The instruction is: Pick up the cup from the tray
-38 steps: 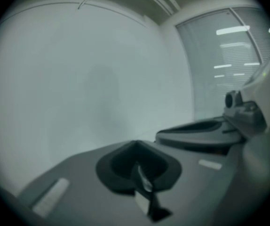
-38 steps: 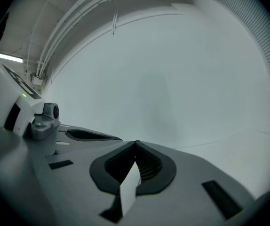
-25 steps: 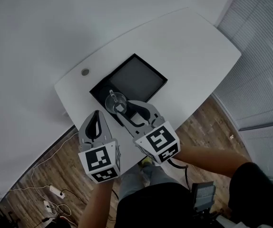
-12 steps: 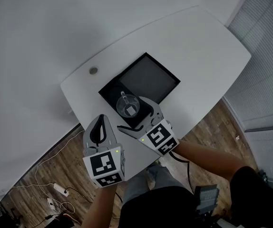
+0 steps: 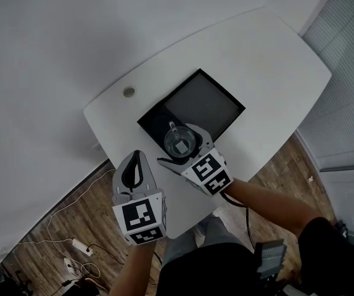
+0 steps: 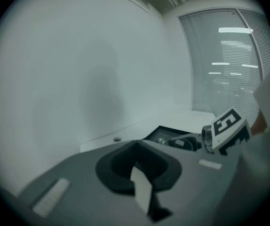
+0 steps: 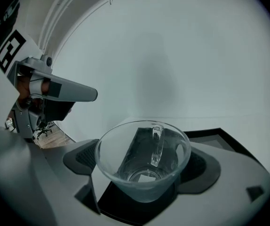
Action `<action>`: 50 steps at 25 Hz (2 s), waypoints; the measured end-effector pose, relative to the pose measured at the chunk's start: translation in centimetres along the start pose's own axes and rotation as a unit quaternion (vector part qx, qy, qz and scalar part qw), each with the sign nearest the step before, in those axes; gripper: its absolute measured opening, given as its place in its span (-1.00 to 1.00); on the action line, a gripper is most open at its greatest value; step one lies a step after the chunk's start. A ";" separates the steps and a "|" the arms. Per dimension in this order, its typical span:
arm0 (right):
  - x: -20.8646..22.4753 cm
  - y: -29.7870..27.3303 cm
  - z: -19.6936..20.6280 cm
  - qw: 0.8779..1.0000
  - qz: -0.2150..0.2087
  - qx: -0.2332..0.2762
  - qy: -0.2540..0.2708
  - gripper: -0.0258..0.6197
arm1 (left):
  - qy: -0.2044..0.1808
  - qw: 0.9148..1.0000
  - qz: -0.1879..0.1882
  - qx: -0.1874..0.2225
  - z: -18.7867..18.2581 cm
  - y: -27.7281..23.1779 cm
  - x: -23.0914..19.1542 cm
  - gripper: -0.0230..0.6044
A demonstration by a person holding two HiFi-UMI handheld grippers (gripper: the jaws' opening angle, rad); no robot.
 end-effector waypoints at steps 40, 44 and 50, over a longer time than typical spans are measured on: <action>1.0 -0.4 -2.0 0.996 0.069 0.047 -0.019 0.42 | -0.011 0.999 0.039 0.008 -0.7 -2.7 -2.6 -0.93; 1.5 0.7 -4.3 0.994 0.067 0.078 -0.024 0.42 | -0.012 0.999 0.037 0.011 -1.2 -2.7 -2.3 -0.92; 2.6 3.1 -8.7 0.988 0.071 0.132 -0.042 0.42 | -0.016 0.998 0.041 0.033 -3.1 -2.8 -1.6 -0.93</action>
Point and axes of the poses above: the fingertips, and each gripper's own axes: y backward along the fingers, x to its right, z out of its underside, the point moved 7 cm from there along y, backward along the fingers, and after that the axes turned 2 degrees about -x, right-handed, at the moved point
